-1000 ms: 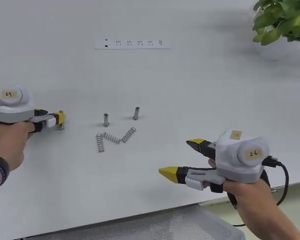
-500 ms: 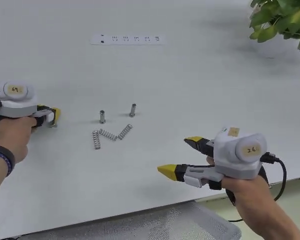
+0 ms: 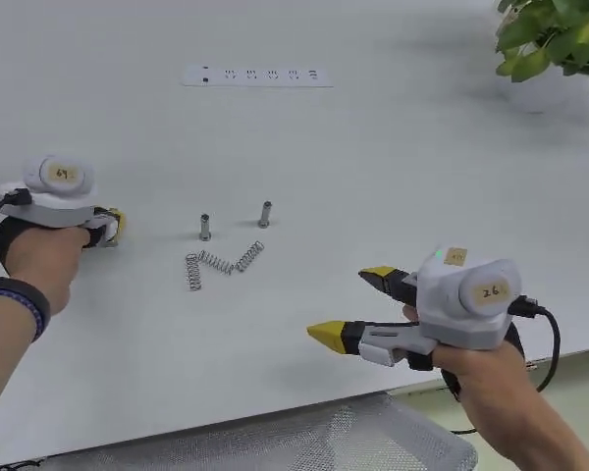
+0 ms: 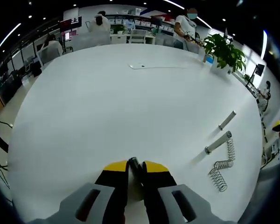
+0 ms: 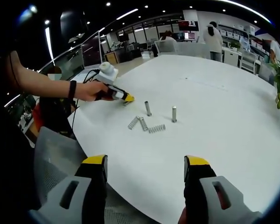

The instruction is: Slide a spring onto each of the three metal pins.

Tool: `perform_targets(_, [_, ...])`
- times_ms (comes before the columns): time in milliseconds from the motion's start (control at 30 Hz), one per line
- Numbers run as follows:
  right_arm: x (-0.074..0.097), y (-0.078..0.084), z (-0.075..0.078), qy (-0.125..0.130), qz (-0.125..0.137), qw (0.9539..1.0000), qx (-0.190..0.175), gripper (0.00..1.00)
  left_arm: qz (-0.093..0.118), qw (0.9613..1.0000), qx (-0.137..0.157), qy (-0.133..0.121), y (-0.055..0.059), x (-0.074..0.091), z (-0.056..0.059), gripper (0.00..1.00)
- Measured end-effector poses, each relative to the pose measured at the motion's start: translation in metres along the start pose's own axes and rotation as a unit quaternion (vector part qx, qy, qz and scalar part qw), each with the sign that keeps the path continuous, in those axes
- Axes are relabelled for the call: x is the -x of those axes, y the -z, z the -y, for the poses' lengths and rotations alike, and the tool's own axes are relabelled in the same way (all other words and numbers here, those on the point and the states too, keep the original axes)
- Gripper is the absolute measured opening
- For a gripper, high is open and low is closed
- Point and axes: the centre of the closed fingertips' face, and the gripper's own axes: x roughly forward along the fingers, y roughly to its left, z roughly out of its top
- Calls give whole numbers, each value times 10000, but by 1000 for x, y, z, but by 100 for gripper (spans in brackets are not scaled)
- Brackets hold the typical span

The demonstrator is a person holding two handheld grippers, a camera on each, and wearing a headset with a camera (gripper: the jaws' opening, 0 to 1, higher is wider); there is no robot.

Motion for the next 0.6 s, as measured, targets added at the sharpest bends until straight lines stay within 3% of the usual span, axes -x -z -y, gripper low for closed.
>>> perform_targets(300, [3, -3, 4, 65, 61, 10000, -42, 65, -206, 9996, -150, -85, -4, -3, -6, 0])
perform_targets(600, [5, -7, 9, 108, 166, 9998, -66, 65, -232, 9997, -113, -17, -3, 1, 0, 0])
